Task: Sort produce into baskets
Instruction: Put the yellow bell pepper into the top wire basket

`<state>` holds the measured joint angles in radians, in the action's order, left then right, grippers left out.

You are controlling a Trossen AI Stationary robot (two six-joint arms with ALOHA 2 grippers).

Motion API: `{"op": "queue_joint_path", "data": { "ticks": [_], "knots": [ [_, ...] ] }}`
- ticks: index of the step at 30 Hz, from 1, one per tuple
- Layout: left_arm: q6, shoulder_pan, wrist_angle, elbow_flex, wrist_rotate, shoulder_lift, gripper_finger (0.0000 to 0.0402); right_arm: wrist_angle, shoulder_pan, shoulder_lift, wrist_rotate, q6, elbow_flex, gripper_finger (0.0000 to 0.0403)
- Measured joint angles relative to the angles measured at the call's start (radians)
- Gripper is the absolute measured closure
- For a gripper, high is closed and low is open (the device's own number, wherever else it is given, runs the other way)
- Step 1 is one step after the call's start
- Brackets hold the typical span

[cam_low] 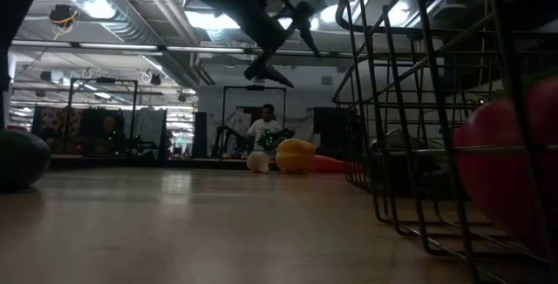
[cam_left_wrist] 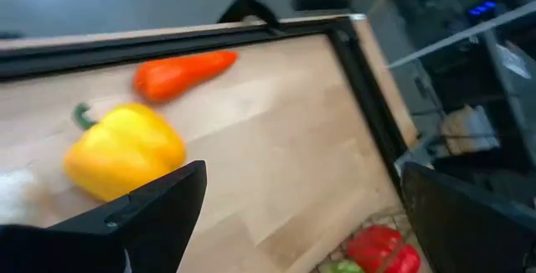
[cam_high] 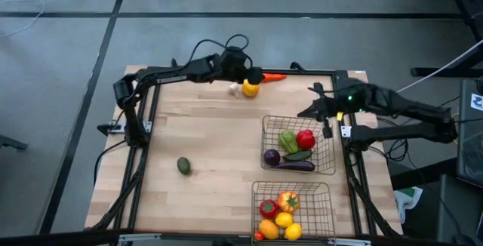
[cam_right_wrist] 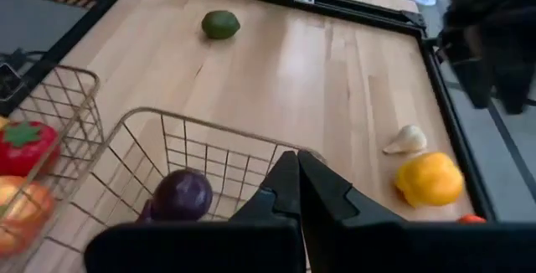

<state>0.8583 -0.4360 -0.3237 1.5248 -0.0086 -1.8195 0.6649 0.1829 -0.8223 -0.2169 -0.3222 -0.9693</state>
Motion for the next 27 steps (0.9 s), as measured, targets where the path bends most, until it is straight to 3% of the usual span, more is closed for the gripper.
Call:
{"op": "queue_joint_path", "data": {
  "ticks": [6, 12, 20, 27],
  "knots": [
    [0.133, -0.072, -0.126, 0.065, 0.036, -0.066, 0.0009, -0.293, 0.0, 0.073, 0.0, 0.042, 0.282, 0.0402],
    [0.355, -0.125, -0.196, 0.065, 0.154, -0.126, 0.0009, -0.502, 0.0, 0.039, 0.0, 0.042, 0.42, 0.0402],
    [0.628, -0.135, -0.118, 0.065, 0.313, -0.239, 0.0009, -0.549, 0.0, -0.04, 0.0, 0.038, 0.439, 0.0402],
    [0.729, -0.148, -0.079, 0.065, 0.357, -0.304, 0.0009, -0.562, 0.0, -0.094, -0.002, 0.037, 0.439, 0.0402]
  ]
}}
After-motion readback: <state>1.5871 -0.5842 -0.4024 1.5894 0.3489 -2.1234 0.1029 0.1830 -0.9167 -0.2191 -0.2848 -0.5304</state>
